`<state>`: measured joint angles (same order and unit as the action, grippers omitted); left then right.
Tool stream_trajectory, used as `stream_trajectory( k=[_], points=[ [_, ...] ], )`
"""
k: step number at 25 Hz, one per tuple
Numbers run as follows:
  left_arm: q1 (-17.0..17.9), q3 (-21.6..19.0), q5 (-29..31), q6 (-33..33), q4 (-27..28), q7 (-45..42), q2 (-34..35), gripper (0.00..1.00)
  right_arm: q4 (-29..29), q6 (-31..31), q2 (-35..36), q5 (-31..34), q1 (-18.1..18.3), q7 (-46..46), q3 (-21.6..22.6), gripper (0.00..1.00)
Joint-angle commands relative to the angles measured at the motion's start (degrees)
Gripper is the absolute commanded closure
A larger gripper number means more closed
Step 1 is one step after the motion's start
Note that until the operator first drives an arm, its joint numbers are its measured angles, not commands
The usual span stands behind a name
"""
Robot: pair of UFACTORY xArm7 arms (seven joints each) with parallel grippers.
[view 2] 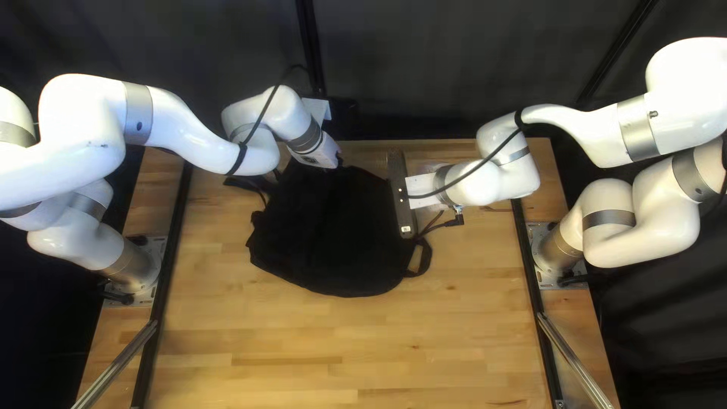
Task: Remove a lunch box from a kids backpack
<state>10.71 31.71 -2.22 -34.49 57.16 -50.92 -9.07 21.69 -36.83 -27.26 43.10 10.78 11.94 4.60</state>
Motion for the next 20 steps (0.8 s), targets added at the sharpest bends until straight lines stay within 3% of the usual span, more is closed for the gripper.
stream_trajectory(
  k=[1,12,20],
  points=[
    [0.2,0.4,0.9,-0.2,-0.3,-1.6,0.6,1.00,-1.6,-0.6,-1.7,-1.3,-0.9,0.8,0.4,1.00],
    [0.9,1.0,2.9,0.2,-1.5,-4.9,1.8,1.00,-3.8,-1.0,-1.6,-4.5,-5.0,8.7,6.1,1.00],
    [1.2,1.1,3.7,0.9,-2.2,-6.3,2.2,1.00,1.3,0.8,6.2,-3.3,-5.4,13.9,10.1,1.00]
  ],
)
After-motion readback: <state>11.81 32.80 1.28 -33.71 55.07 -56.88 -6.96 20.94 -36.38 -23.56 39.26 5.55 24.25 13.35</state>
